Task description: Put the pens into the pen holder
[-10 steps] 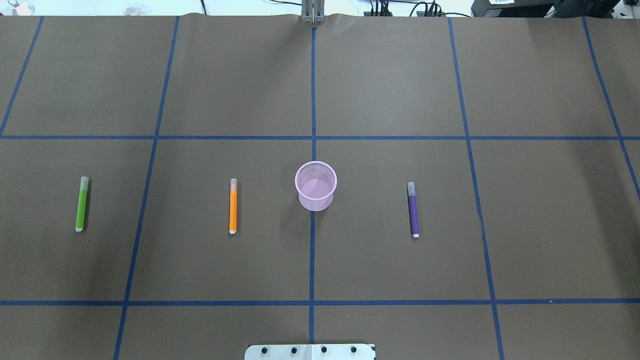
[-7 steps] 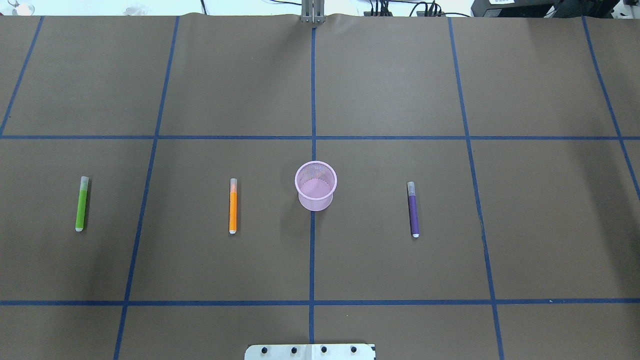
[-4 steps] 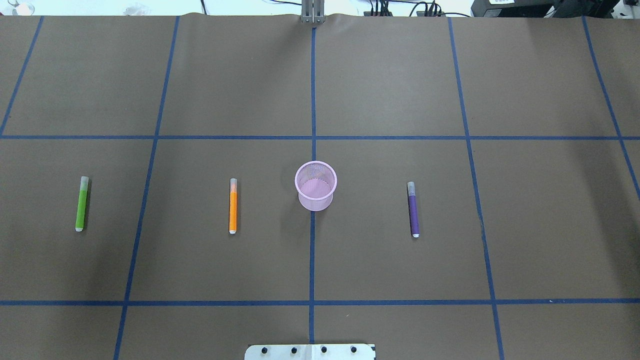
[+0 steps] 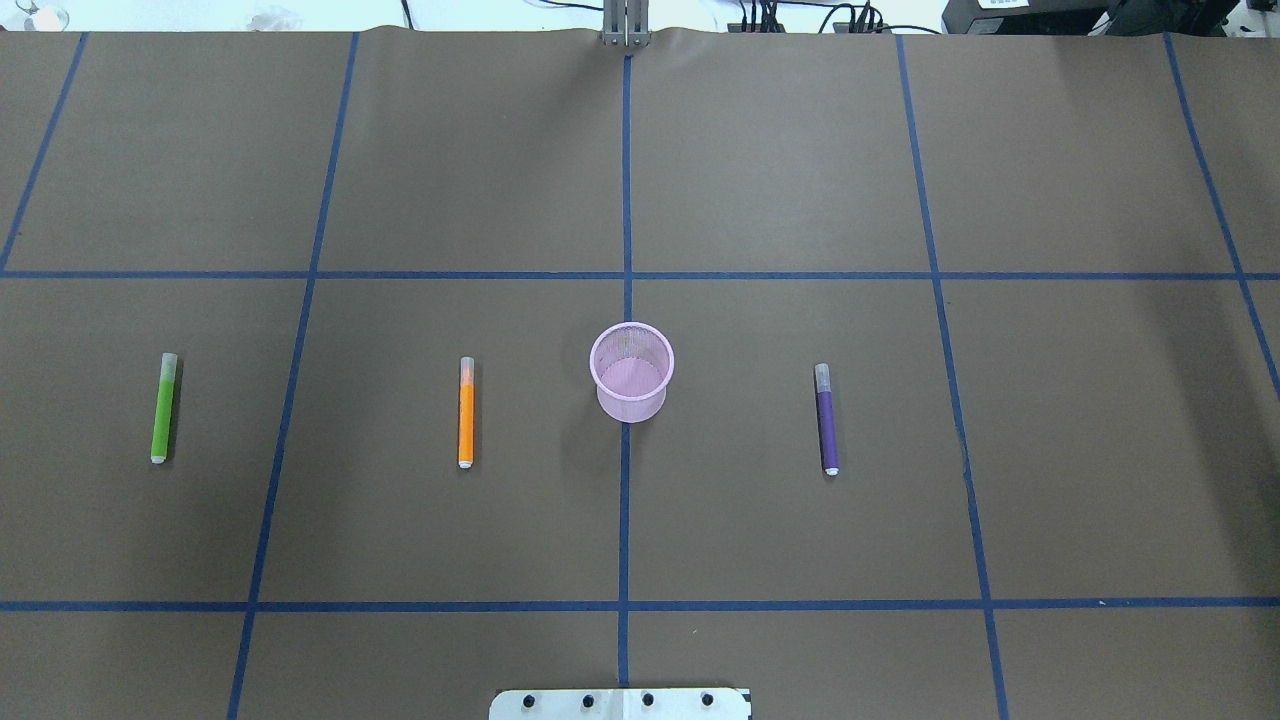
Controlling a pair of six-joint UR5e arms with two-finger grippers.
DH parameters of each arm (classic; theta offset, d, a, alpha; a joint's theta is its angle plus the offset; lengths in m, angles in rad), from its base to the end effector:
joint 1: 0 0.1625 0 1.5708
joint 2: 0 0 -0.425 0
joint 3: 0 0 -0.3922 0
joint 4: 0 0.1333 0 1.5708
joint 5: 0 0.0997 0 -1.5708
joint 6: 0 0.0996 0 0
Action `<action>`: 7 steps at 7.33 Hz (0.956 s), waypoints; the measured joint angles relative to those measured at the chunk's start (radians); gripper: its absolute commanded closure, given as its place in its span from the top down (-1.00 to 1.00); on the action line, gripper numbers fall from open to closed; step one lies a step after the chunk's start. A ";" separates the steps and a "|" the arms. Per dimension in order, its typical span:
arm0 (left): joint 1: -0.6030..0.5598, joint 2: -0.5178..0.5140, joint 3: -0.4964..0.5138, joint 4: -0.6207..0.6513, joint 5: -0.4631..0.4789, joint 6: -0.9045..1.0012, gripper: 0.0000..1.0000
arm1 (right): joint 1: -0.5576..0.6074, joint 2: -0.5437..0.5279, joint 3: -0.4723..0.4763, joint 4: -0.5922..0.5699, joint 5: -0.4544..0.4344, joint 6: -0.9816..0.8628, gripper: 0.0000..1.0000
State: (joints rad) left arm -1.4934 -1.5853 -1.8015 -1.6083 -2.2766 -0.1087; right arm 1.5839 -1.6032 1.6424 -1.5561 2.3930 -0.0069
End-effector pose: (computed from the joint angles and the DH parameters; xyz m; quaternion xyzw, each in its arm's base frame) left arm -0.0296 -0.5073 0.5372 0.0998 0.3530 0.0341 0.9297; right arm 0.0666 -0.4805 0.6342 0.0287 -0.3992 -0.0079 0.9164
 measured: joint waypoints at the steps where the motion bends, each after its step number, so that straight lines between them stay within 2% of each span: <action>1: 0.033 -0.010 -0.024 -0.004 -0.002 -0.069 1.00 | 0.000 0.001 0.001 0.000 0.000 -0.002 1.00; 4: 0.240 -0.034 -0.059 -0.099 0.017 -0.566 1.00 | 0.000 0.001 0.001 0.000 -0.004 -0.004 1.00; 5: 0.315 -0.034 -0.076 -0.119 0.043 -0.680 1.00 | 0.000 0.000 0.001 0.000 -0.005 -0.004 1.00; 7: 0.461 -0.028 -0.065 -0.192 0.154 -0.813 1.00 | 0.000 -0.001 0.003 0.000 -0.003 -0.002 1.00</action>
State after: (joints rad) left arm -1.0319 -1.6137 -1.8668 -1.8000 -2.1224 -0.9217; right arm 1.5836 -1.6039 1.6458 -1.5565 2.3899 -0.0087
